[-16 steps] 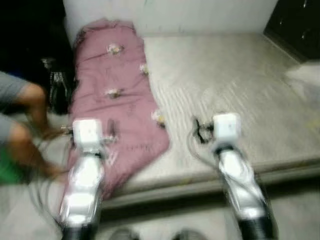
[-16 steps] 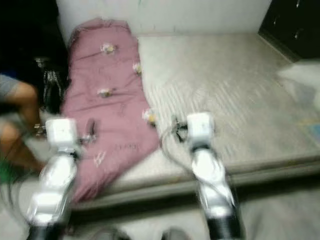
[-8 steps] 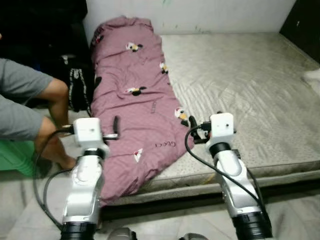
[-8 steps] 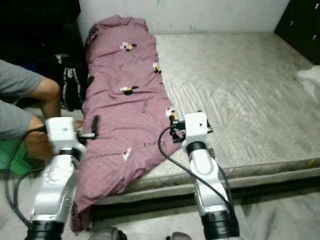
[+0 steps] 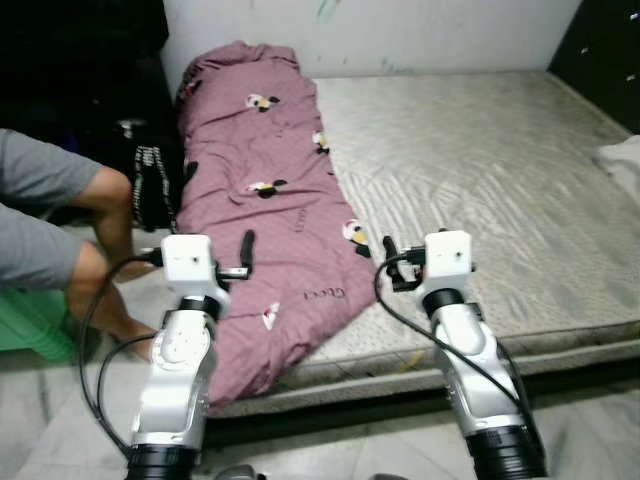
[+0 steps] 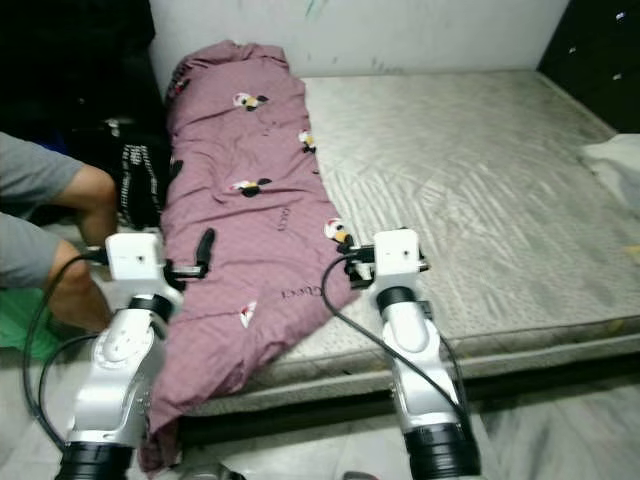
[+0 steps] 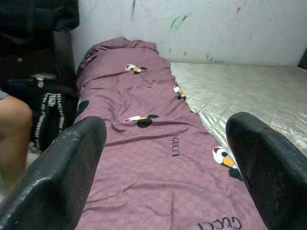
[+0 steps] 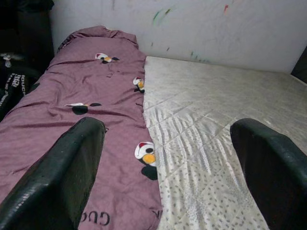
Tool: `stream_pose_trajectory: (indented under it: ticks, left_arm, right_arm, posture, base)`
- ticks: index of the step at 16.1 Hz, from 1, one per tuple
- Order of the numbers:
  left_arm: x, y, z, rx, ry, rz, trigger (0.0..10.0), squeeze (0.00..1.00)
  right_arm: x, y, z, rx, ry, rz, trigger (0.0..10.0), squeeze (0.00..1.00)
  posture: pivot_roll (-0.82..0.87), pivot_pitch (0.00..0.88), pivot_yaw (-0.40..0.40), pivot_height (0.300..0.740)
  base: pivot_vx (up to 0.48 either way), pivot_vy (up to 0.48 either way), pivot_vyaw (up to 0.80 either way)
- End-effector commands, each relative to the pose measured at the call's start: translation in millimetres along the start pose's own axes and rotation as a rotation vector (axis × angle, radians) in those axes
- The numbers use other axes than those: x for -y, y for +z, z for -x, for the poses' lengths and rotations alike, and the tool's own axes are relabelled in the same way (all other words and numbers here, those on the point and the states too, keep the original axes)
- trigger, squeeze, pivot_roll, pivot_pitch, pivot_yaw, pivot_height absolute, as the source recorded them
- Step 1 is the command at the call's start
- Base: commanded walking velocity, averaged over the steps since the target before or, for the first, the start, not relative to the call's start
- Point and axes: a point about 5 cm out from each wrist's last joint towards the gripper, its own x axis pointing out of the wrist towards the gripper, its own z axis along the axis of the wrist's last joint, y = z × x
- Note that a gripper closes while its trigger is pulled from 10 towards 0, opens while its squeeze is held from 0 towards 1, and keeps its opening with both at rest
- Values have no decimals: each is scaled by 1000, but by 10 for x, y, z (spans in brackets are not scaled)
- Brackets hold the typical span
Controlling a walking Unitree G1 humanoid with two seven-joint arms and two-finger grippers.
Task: Clean up the room
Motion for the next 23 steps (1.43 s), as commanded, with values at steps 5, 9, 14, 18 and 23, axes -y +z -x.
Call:
stream_pose_trajectory:
  ticks: [5,9,14,18,23]
  left_arm:
    - [11,33,9,10,-18,4,10000,0]
    - [66,-25,15,-24,-23,-11,10000,0]
    - [89,-44,35,-32,-31,0,10000,0]
    - [59,-41,47,-28,-12,-8,10000,0]
    - [9,-85,107,-44,23,-32,10000,0]
  right_arm:
    - [-15,10,9,8,-6,-11,10000,0]
    - [49,-31,47,-7,-21,-1,10000,0]
    - [17,-10,63,11,8,56,10000,0]
    - [27,-16,62,11,3,48,10000,0]
    - [27,-27,62,4,10,40,10000,0]
  posture:
    - [-21,0,-13,740]
    - [-24,0,-11,740]
    - [-27,0,-13,740]
    - [-28,0,-10,740]
    - [-27,3,-16,740]
  base:
    - [359,0,0]
    - [0,0,0]
    - [0,0,0]
    - [0,0,-494]
    - [0,0,0]
